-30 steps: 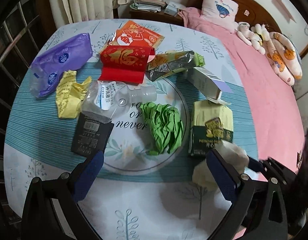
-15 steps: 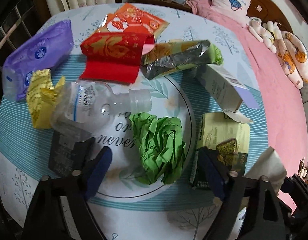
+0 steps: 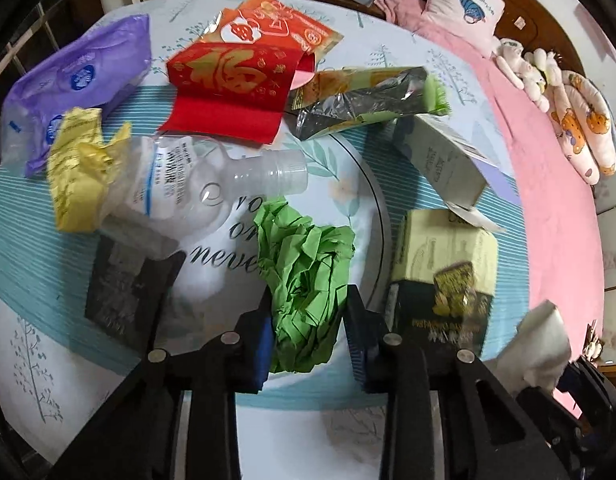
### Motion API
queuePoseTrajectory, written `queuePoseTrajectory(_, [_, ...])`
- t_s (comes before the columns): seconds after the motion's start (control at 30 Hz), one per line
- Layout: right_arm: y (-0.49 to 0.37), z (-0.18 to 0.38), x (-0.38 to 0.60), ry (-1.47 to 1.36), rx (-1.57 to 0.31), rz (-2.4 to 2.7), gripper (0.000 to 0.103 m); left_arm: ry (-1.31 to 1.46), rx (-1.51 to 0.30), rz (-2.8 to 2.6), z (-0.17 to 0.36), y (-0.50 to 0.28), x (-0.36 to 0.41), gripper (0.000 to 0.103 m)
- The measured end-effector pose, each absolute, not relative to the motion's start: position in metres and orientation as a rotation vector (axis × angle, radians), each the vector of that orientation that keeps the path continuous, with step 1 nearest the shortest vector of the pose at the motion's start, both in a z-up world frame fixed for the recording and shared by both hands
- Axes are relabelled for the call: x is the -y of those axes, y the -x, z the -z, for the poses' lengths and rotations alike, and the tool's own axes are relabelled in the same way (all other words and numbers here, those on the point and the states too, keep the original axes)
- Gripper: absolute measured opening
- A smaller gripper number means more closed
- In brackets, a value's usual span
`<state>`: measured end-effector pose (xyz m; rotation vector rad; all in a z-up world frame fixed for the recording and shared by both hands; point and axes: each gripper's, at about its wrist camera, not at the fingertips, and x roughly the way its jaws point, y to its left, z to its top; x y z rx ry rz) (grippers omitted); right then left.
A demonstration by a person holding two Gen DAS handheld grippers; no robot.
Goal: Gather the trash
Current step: 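Grasp the green crumpled paper with left tool while right tool grasps white tissue, then carry green paper and tissue over the bin and open both tools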
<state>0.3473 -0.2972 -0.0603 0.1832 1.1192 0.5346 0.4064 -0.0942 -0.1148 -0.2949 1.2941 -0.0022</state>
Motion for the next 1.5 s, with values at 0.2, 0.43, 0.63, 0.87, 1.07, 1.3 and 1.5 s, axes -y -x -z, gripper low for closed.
queuePoseTrajectory(0.2, [-0.326,0.049,0.289,-0.190,-1.106,-0.525,0.047,0.268,-1.231,0.033,0.084,-0.375,0.091,0.030])
queuePoseTrajectory(0.43, [-0.281,0.030,0.269,-0.202,-1.071,-0.477,0.047,0.237,-1.165,0.106,0.044,-0.316,0.071,0.030])
queuePoseTrajectory(0.63, [-0.226,0.019,0.244,-0.230,-1.057,-0.424,0.047,0.197,-1.134,0.192,0.018,-0.256,0.044,0.030])
queuePoseTrajectory(0.87, [-0.149,0.020,0.206,-0.273,-1.048,-0.350,0.047,0.153,-1.127,0.303,0.008,-0.179,0.010,0.030])
queuePoseTrajectory(1.07, [-0.088,0.035,0.183,-0.287,-1.064,-0.299,0.047,0.132,-1.147,0.389,0.026,-0.115,-0.015,0.030])
queuePoseTrajectory(1.3, [-0.035,0.077,0.173,-0.320,-1.186,-0.260,0.047,0.108,-1.256,0.435,0.065,-0.062,-0.021,0.030])
queuePoseTrajectory(1.5, [-0.007,0.136,0.172,-0.323,-1.309,-0.199,0.047,0.048,-1.351,0.437,0.121,-0.029,-0.009,0.031])
